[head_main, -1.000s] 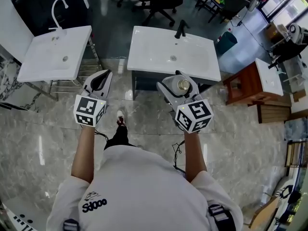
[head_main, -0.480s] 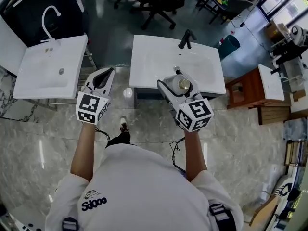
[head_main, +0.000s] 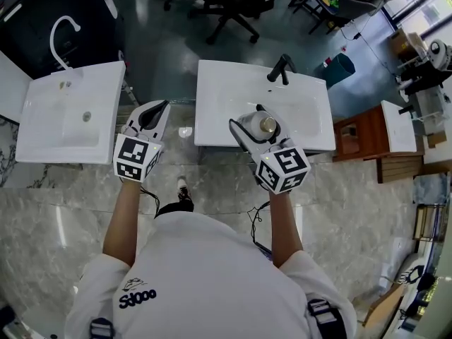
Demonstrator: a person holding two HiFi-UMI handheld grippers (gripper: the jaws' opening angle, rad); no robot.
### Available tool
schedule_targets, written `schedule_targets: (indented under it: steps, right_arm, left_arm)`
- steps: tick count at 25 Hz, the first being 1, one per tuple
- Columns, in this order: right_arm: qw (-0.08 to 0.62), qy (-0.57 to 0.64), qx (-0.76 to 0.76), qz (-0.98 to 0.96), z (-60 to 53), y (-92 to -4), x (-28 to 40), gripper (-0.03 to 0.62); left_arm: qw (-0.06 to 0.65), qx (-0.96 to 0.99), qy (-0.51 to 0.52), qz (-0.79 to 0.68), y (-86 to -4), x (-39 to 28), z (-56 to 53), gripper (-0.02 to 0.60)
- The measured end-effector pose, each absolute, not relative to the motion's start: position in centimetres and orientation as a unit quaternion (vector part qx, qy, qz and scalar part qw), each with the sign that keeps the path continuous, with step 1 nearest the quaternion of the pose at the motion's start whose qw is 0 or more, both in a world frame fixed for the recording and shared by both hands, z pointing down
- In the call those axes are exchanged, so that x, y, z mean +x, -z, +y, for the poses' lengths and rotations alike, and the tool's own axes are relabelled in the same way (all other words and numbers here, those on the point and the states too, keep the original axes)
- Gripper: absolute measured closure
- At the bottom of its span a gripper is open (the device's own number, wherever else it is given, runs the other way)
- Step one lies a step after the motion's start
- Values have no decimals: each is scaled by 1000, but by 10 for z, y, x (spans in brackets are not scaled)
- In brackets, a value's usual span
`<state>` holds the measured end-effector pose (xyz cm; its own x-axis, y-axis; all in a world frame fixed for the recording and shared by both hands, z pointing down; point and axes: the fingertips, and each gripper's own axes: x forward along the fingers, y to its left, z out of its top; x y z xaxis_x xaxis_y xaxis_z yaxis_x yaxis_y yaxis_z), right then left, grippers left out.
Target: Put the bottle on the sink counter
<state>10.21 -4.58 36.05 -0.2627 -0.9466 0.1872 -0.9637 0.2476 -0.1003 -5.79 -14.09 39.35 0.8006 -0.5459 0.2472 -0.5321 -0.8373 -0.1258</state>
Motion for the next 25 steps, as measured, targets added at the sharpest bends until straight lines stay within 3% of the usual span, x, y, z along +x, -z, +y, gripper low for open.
schedule_targets:
  steps: [25]
  right_arm:
    - [53, -125, 591, -795, -163, -414, 97, 250]
  left_arm:
    - [-14, -945, 191, 265, -452, -63, -234, 577]
